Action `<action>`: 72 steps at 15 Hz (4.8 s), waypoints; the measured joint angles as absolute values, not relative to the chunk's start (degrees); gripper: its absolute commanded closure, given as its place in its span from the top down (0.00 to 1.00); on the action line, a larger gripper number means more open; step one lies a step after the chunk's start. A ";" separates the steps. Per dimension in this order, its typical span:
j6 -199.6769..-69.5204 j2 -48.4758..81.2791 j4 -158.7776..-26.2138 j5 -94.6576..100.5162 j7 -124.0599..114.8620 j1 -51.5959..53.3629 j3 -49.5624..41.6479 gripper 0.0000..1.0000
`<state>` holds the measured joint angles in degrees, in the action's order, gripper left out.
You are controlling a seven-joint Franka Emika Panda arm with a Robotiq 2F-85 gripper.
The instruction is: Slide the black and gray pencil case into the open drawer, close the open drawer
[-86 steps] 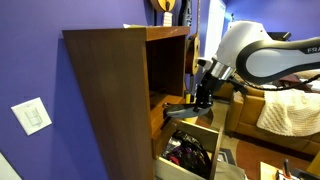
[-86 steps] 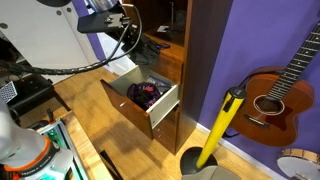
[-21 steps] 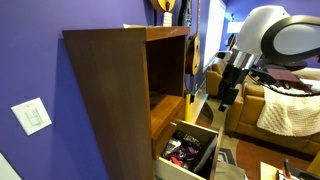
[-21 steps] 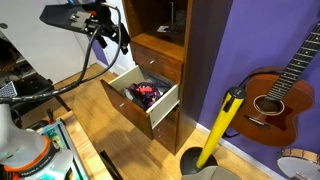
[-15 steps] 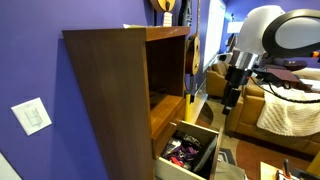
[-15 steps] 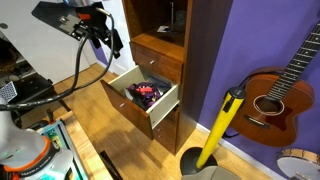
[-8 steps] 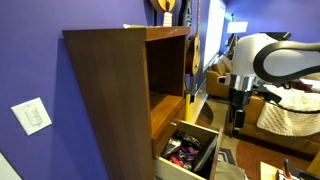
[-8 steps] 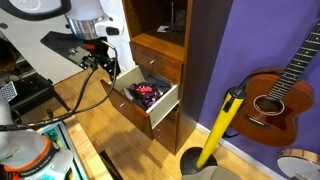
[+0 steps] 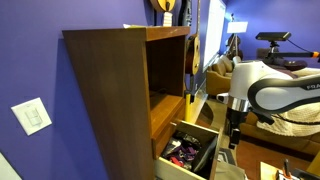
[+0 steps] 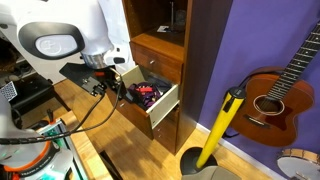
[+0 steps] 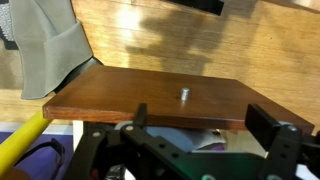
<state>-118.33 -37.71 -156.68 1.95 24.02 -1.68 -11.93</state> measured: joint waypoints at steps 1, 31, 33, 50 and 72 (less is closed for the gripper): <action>-119.32 -37.18 -157.29 1.96 23.65 -1.98 -11.93 1.00; -146.44 -20.73 -157.07 0.93 13.47 -3.25 -8.60 1.00; -144.65 -22.81 -156.85 1.31 13.48 -3.90 -8.61 1.00; -117.82 -30.80 -157.48 1.60 18.81 -4.17 -9.45 1.00; -161.27 -14.34 -157.57 2.73 7.57 -5.27 -7.59 1.00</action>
<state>-161.27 -14.34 -157.57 2.73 7.57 -5.27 -7.59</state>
